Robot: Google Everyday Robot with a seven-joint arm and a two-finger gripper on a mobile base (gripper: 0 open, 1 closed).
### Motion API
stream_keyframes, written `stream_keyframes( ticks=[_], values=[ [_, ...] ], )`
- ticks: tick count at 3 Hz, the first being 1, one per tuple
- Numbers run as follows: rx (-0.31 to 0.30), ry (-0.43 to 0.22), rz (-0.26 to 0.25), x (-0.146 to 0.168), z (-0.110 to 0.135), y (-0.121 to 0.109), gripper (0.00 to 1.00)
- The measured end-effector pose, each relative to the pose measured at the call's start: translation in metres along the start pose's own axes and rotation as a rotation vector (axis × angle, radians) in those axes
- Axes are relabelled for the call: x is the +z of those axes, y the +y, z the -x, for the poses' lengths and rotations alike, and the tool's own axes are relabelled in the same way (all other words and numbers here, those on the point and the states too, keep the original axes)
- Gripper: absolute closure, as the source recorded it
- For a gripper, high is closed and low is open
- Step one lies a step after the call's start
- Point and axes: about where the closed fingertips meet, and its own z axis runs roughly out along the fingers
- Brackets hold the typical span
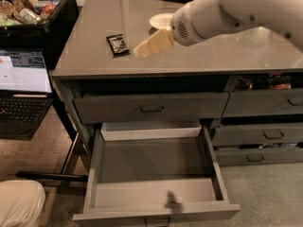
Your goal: Place rxbar chocolate into middle drawer
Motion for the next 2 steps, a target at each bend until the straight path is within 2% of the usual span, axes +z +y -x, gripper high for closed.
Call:
stream_keyframes(
  ticks=[1,2],
  values=[
    [0.004,-0.032,-0.043,0.054,0.019,-0.019,0.00],
    [0.017,-0.065,-0.025,0.120,0.039,-0.029,0.00]
  ],
)
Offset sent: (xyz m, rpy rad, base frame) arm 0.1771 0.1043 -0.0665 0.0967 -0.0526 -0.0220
